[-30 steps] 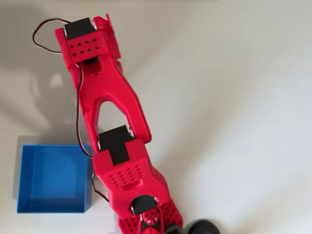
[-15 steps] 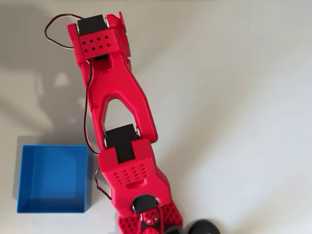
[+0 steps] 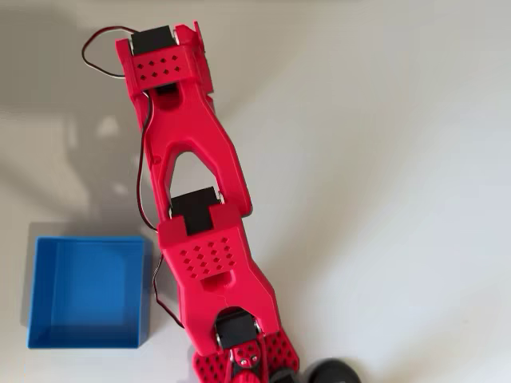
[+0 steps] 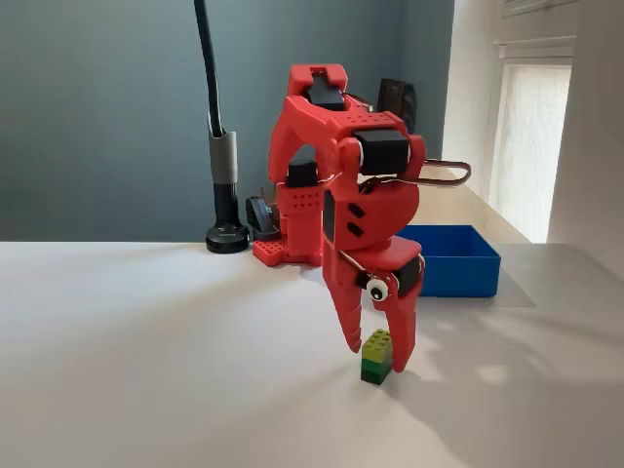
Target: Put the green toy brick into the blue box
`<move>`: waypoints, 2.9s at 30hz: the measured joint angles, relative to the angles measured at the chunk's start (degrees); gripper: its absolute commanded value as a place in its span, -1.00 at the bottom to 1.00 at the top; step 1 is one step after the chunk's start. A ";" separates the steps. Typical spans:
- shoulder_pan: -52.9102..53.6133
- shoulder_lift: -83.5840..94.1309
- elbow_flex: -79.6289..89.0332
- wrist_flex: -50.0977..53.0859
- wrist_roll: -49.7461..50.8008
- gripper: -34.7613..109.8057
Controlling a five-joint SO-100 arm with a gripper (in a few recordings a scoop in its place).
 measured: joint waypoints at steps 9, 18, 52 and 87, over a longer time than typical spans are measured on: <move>0.00 -1.05 -0.97 -0.09 0.53 -0.52; -0.44 -0.62 2.11 -2.46 3.08 -0.52; -27.42 39.29 30.41 -3.69 23.91 -0.52; -51.77 39.20 27.42 7.91 37.79 -0.52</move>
